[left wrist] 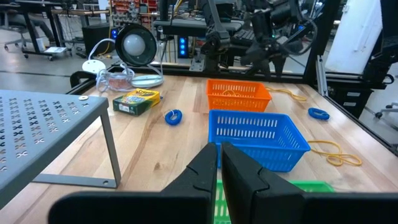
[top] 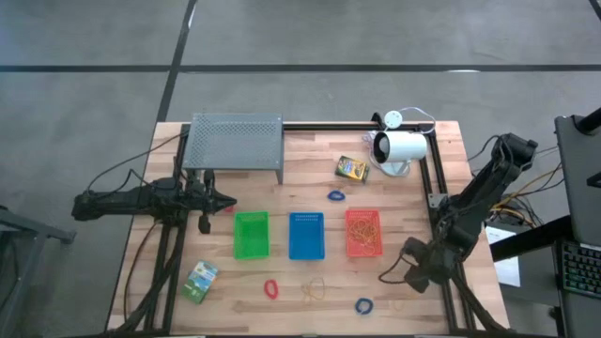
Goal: Pick & Place Office Desk Supplies
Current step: Put the yellow rubber band into the orange bin
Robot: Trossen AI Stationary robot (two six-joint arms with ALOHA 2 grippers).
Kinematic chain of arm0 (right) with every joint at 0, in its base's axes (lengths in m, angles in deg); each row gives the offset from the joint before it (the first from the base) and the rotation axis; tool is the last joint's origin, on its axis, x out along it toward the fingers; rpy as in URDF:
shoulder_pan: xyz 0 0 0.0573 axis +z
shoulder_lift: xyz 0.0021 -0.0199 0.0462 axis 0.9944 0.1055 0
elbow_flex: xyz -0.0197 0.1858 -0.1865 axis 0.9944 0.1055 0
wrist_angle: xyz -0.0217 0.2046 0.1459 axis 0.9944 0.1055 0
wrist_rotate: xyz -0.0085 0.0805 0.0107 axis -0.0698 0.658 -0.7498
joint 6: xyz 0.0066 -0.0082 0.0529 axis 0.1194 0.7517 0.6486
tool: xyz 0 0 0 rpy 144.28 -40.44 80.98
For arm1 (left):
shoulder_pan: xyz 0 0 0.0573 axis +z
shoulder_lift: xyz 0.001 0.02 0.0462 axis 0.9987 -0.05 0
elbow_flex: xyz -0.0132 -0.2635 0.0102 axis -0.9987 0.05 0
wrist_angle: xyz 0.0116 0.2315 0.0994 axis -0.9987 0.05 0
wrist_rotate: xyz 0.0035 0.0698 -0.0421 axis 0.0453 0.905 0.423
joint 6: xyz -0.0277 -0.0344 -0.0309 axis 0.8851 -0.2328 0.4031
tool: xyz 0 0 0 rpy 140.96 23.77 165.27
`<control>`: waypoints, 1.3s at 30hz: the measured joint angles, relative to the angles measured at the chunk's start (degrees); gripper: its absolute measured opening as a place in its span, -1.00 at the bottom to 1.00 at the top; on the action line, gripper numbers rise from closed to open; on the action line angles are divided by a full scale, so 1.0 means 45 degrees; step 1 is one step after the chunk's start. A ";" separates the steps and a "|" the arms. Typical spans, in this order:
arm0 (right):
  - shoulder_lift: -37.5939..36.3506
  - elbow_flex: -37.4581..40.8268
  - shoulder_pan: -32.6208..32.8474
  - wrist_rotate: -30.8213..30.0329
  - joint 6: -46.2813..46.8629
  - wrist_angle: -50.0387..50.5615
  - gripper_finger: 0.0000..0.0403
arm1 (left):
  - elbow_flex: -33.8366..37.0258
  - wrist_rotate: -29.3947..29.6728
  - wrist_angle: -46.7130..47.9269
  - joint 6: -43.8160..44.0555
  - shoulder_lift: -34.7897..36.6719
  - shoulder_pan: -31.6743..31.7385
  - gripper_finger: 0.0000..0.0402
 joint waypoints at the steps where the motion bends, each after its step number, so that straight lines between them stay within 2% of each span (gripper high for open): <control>1: 0.0174 0.0000 0.0003 0.0000 0.0225 -0.0008 -0.21 | 0.0002 -0.0005 0.0005 -0.0005 0.0000 -0.0005 -0.86; 6: 0.1032 -0.0164 0.0003 -0.0017 0.1923 -0.0051 -0.17 | -0.0001 -0.0001 0.0001 0.0000 0.0000 0.0000 -0.86; 19: 0.3087 -0.1721 -0.0007 0.0073 0.4029 0.0793 -0.23 | -0.0002 0.0000 0.0004 0.0000 0.0000 -0.0003 -0.86; 29: 0.4755 -0.3606 0.0149 0.0777 0.4806 0.2997 -0.27 | -0.0001 -0.0001 0.0004 0.0000 0.0000 0.0000 -0.86; 39: 0.6243 -0.4752 0.0614 0.1103 0.5842 0.2945 -0.29 | 0.0000 -0.0003 0.0003 0.0000 0.0000 -0.0003 -0.86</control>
